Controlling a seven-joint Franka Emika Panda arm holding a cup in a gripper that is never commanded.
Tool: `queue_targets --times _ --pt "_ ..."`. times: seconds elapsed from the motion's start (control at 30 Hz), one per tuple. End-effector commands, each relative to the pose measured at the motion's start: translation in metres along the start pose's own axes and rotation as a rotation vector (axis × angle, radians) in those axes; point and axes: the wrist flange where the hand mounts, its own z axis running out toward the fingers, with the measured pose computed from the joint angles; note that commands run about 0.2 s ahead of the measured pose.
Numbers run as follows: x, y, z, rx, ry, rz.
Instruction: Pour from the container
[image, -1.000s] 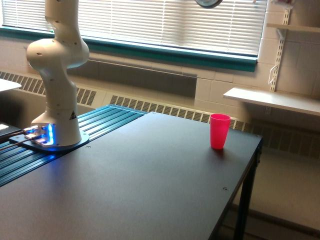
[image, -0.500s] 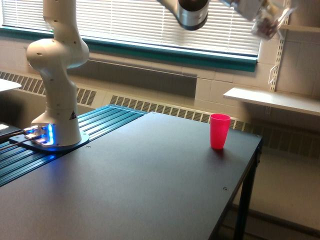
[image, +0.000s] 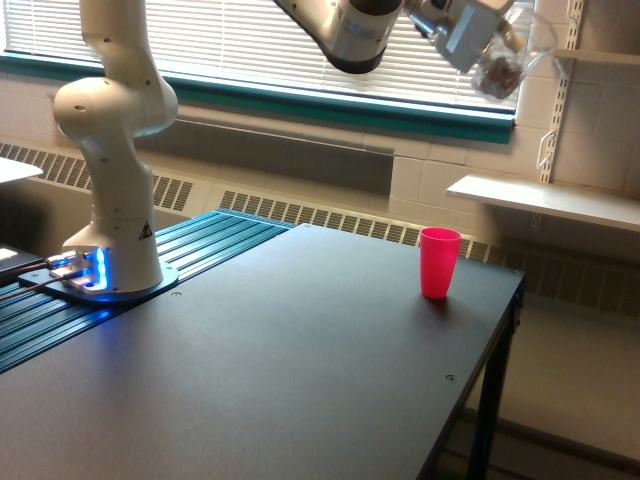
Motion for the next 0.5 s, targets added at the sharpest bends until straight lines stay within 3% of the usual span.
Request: queue_targets --times 0.03,0.3,0.5 --pt "-0.030 -0.033 -0.006 -0.007 -0.059 0.037" --pt "-0.055 -0.057 -0.015 0.012 -0.110 0.120" --pt "-0.074 -0.066 -0.018 -0.003 -0.135 0.104"
